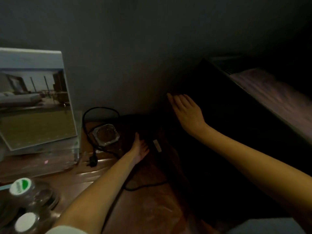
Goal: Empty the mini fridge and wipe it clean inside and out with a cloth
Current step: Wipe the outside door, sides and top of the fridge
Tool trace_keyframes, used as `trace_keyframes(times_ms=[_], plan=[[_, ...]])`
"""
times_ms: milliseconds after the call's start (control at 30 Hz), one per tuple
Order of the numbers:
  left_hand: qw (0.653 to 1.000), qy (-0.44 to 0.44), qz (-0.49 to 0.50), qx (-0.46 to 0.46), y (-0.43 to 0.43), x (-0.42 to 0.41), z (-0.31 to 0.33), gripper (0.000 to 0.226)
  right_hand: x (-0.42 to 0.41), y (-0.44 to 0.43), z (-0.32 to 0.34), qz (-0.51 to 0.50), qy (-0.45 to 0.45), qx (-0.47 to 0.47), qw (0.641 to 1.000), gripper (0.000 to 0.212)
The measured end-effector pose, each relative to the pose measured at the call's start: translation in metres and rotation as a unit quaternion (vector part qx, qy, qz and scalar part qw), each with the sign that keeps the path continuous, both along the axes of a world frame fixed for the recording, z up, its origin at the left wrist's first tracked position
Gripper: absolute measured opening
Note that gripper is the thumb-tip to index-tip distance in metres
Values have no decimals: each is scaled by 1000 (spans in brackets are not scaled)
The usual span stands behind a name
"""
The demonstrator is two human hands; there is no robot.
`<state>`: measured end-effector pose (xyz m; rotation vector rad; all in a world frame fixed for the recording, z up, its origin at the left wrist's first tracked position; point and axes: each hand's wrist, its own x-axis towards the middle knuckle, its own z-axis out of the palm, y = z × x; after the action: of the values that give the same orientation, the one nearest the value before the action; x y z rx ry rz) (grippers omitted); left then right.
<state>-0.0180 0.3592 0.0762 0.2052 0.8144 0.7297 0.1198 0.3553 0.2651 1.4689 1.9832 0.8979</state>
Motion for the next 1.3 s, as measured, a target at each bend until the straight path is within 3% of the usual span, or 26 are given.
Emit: trace_keyframes(times_ms=[133,233,400,467,567,733,800,967,1133,1233,1300], plan=[[995,-64,29,-69,-2,16,-27,85,-12,31,-37,3,-28,-64,998,70],[993,-69,40,-89,2,28,-40,90,-16,40,-83,-2,-97,-142,985,70],[998,-30,24,-56,10,35,-61,90,-17,55,-156,12,-177,-230,957,82],[998,-19,38,-57,18,36,-73,89,-16,59,-181,25,-188,-255,948,75],[998,-1,46,-42,26,37,-85,91,-13,53,-210,59,-235,-269,932,71],[998,39,57,3,30,39,-87,68,-2,25,-235,87,-282,-264,918,72],[997,64,33,29,26,40,-86,69,7,7,-236,87,-292,-277,911,74],[998,34,-34,48,15,46,-86,76,24,-27,-214,62,-233,-313,919,64],[999,19,-28,24,10,51,-76,81,13,6,-170,4,-93,-218,972,65],[1000,12,-2,-5,6,47,-73,86,0,33,-171,12,-102,-180,978,73],[999,33,17,-35,2,36,-73,96,-11,38,-185,15,-121,-214,969,74]])
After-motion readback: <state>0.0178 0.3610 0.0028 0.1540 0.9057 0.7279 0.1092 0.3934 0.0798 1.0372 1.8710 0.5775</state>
